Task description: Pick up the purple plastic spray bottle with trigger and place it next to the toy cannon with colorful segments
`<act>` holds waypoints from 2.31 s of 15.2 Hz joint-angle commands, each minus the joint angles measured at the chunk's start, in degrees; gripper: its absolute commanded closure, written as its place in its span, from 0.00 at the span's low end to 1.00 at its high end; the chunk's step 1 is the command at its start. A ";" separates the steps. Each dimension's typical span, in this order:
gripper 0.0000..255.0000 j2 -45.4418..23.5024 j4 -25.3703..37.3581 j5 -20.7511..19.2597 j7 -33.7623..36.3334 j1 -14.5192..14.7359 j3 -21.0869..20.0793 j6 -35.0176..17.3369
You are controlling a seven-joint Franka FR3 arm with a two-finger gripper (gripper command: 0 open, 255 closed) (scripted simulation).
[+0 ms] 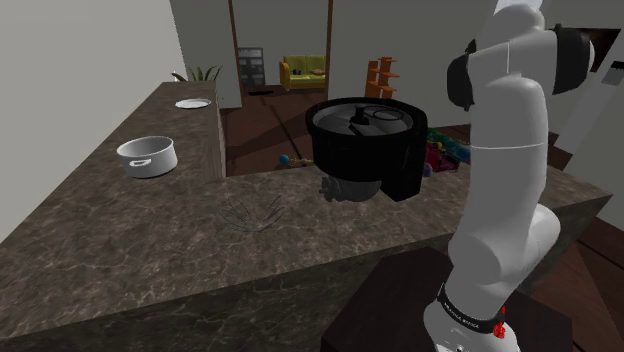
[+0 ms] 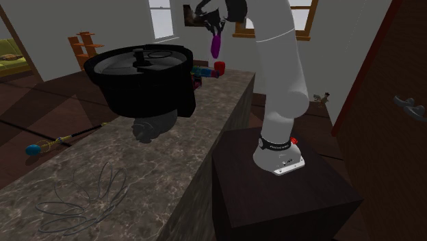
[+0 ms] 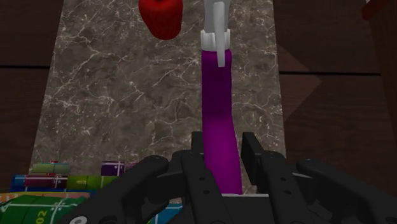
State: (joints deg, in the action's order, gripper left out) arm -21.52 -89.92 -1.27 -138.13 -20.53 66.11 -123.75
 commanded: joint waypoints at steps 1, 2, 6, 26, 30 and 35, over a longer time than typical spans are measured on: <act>1.00 -5.02 5.50 5.51 -3.68 -7.85 -4.06 0.61; 1.00 -7.29 8.70 7.62 -5.09 -11.40 -5.80 1.38; 1.00 -16.96 24.65 14.89 -9.04 -25.48 -11.99 6.23; 1.00 -18.26 9.20 15.52 -7.82 -21.33 -12.71 -8.55; 1.00 -19.09 7.21 16.03 -7.67 -21.21 -13.26 -11.08; 1.00 -20.33 5.12 16.79 -7.52 -21.28 -14.10 -14.09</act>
State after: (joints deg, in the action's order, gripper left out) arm -41.64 -84.08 15.35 -145.64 -41.84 52.18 -136.94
